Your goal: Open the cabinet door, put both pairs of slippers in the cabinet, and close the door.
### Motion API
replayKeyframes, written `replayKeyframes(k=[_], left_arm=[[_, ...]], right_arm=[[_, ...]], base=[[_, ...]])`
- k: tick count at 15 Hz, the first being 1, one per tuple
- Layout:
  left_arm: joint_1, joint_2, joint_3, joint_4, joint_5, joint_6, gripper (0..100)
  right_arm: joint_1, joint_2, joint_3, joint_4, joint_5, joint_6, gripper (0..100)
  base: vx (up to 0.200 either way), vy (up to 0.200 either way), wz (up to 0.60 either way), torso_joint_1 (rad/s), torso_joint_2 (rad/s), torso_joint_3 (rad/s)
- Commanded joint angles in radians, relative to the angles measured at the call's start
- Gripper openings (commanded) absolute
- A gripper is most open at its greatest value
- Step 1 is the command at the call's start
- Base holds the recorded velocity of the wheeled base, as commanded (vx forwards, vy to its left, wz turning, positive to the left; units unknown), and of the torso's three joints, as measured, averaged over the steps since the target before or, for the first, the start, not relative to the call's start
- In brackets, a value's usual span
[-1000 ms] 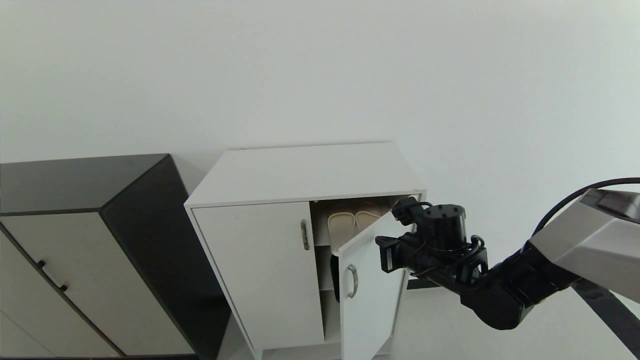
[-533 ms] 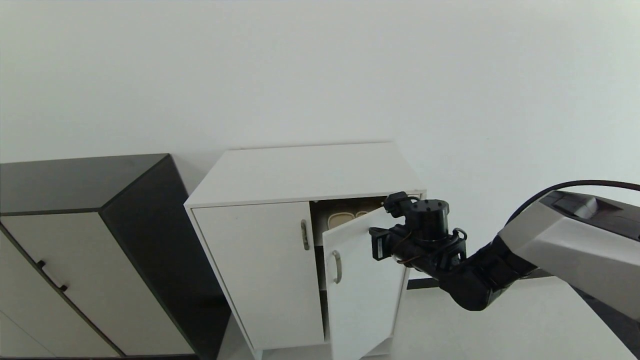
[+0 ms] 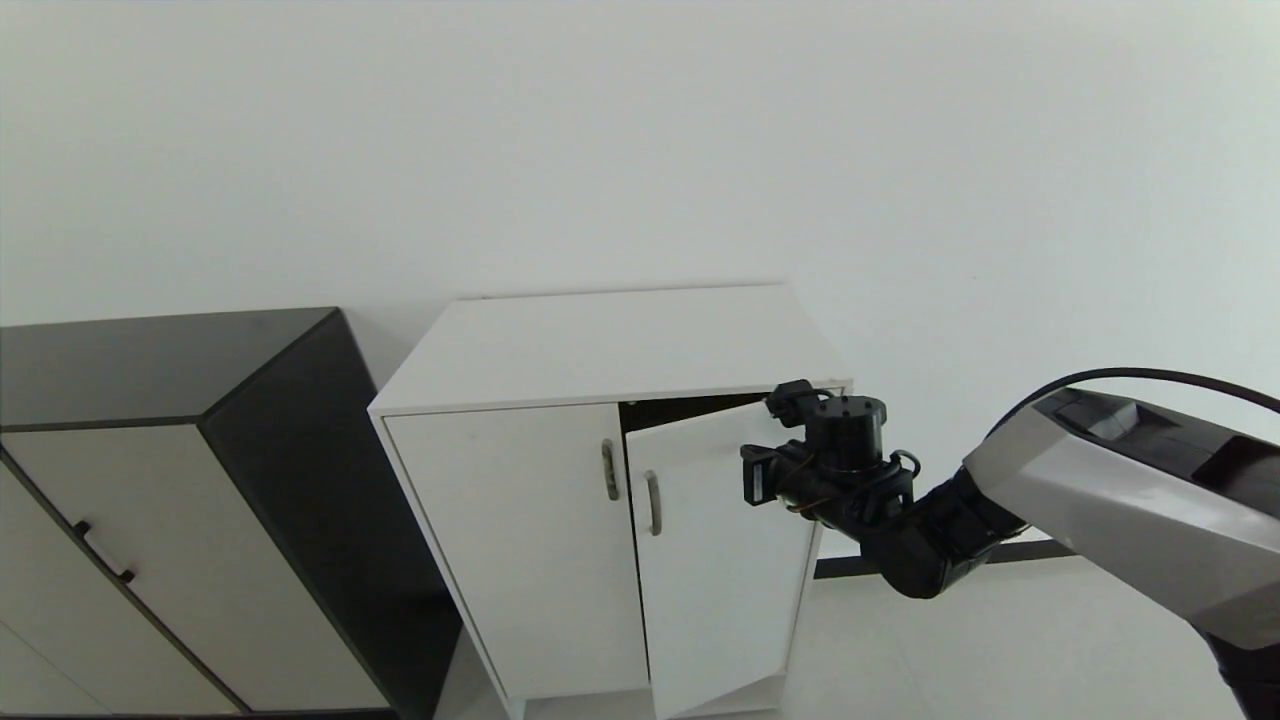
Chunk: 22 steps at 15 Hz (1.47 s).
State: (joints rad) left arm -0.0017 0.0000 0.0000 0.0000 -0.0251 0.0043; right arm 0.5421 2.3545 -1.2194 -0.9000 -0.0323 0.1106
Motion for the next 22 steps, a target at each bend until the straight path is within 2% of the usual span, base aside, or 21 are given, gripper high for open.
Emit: replayKeyframes(k=[1,8,22], left_arm=[[0.0,0.0,0.0,0.0,0.001,0.0,0],[0.0,0.0,0.0,0.0,0.001,0.0,0],[0.0,0.0,0.0,0.0,0.001,0.0,0]], right_arm=[[-0.01,0.035,-0.029,0.0,-0.001,0.0,0],[-0.033,0.074,-0.095,0.032,0.0,0.0,0],[-0.054,0.106,-0.129,0.033,-0.001,0.0,0]], base=[[0.0,0.0,0.0,0.0,0.0,0.0],[0.0,0.0,0.0,0.0,0.0,0.0],[0.0,0.0,0.0,0.0,0.0,0.0]])
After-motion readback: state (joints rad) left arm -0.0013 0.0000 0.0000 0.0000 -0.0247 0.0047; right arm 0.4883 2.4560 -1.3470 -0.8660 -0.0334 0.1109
